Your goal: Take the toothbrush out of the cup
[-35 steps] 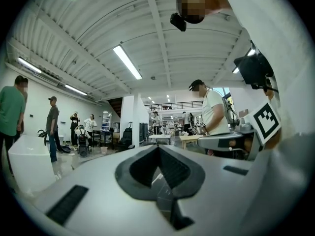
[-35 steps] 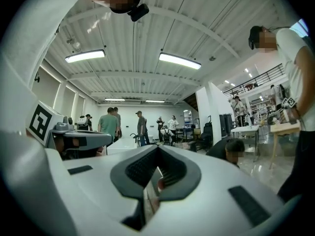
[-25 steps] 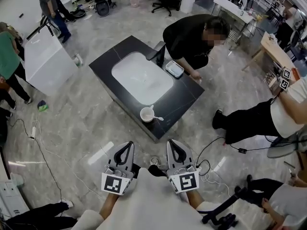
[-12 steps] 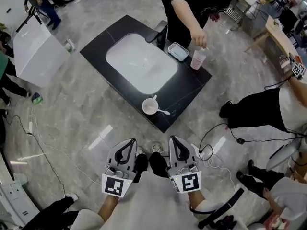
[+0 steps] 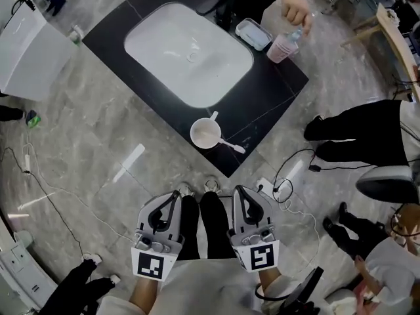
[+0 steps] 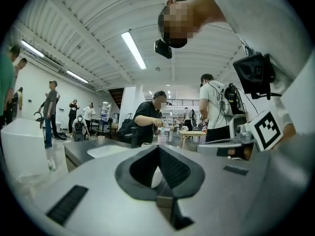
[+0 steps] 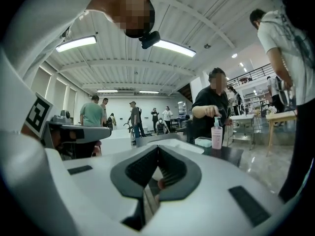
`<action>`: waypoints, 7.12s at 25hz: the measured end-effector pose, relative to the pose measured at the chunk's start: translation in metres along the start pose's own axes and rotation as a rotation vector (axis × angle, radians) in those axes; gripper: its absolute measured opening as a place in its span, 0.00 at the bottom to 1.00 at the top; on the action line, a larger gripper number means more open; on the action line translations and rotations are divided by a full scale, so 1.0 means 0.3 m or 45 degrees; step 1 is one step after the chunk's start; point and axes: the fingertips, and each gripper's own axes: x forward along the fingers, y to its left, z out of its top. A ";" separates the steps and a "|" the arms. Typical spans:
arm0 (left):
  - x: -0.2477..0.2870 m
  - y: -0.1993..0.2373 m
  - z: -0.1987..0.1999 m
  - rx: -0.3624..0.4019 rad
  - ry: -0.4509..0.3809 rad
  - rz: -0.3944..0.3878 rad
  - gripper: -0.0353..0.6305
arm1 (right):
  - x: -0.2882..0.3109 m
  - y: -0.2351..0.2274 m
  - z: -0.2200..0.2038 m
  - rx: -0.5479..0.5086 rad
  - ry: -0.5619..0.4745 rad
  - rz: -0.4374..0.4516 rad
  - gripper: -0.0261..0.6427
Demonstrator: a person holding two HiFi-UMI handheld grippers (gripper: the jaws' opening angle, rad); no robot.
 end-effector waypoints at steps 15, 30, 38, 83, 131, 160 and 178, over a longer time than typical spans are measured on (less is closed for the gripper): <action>0.054 -0.007 -0.200 -0.018 0.035 -0.019 0.05 | 0.073 -0.056 -0.212 -0.002 0.032 0.012 0.05; 0.057 0.013 -0.204 -0.016 0.043 -0.010 0.05 | 0.128 -0.073 -0.189 -0.083 -0.059 0.030 0.30; 0.064 0.018 -0.211 -0.015 0.059 -0.012 0.05 | 0.203 -0.092 -0.144 -0.048 -0.102 0.010 0.36; 0.080 0.084 -0.141 -0.008 0.043 0.037 0.05 | 0.306 -0.049 -0.052 -0.131 -0.097 0.043 0.08; -0.118 -0.059 0.444 0.045 -0.194 0.047 0.05 | 0.011 0.201 0.557 -0.194 -0.259 0.157 0.08; -0.135 -0.083 0.433 0.026 -0.206 -0.015 0.05 | -0.109 0.242 0.495 -0.162 -0.215 0.116 0.07; -0.121 -0.092 0.427 0.030 -0.210 -0.031 0.05 | -0.098 0.228 0.488 -0.172 -0.223 0.095 0.07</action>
